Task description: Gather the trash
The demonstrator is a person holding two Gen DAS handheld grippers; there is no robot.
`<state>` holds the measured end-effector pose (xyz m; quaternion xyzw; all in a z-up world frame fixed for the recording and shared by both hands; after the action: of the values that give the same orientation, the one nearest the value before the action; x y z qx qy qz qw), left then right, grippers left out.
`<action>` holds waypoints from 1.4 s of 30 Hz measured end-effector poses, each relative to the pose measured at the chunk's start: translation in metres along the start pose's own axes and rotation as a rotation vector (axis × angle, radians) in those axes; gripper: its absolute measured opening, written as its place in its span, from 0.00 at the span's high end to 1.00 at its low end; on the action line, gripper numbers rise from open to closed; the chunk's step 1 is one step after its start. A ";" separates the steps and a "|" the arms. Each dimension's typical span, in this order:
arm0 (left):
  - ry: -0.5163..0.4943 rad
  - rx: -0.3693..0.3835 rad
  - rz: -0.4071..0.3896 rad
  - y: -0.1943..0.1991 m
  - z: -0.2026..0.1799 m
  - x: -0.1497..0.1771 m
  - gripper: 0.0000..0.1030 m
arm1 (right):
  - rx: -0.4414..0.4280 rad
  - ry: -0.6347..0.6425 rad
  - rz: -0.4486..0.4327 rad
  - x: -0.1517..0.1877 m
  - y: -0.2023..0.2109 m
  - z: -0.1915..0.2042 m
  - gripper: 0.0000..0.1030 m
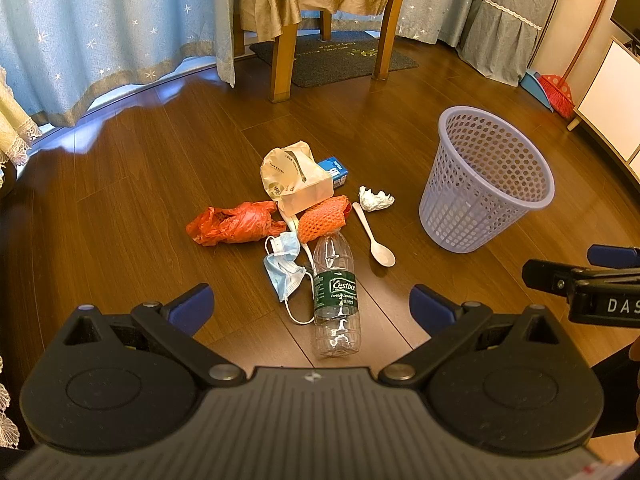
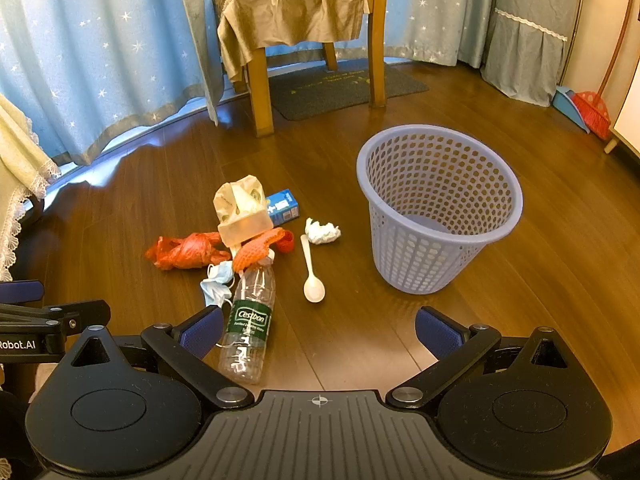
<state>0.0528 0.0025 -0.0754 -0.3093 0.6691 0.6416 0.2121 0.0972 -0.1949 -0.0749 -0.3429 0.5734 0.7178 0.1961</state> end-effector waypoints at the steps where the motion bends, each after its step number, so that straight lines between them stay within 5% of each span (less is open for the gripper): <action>1: -0.001 0.002 0.001 0.000 0.000 0.000 0.01 | 0.000 0.000 0.000 0.000 0.000 0.000 0.03; 42: 0.014 0.004 0.013 -0.004 -0.004 0.006 0.01 | -0.005 -0.009 0.002 0.002 -0.003 -0.003 0.04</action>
<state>0.0521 -0.0025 -0.0820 -0.3087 0.6739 0.6394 0.2039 0.0986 -0.1970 -0.0790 -0.3395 0.5712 0.7209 0.1970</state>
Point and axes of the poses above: each gripper's, at about its wrist camera, not at the fingertips, and y roughly against the way its jaws point, z to its left, x to its underside, the point moved 9 cm from there along -y, roughly the way its jaws point, and after that the axes turned 8 degrees about -z, right-handed, at the moved point
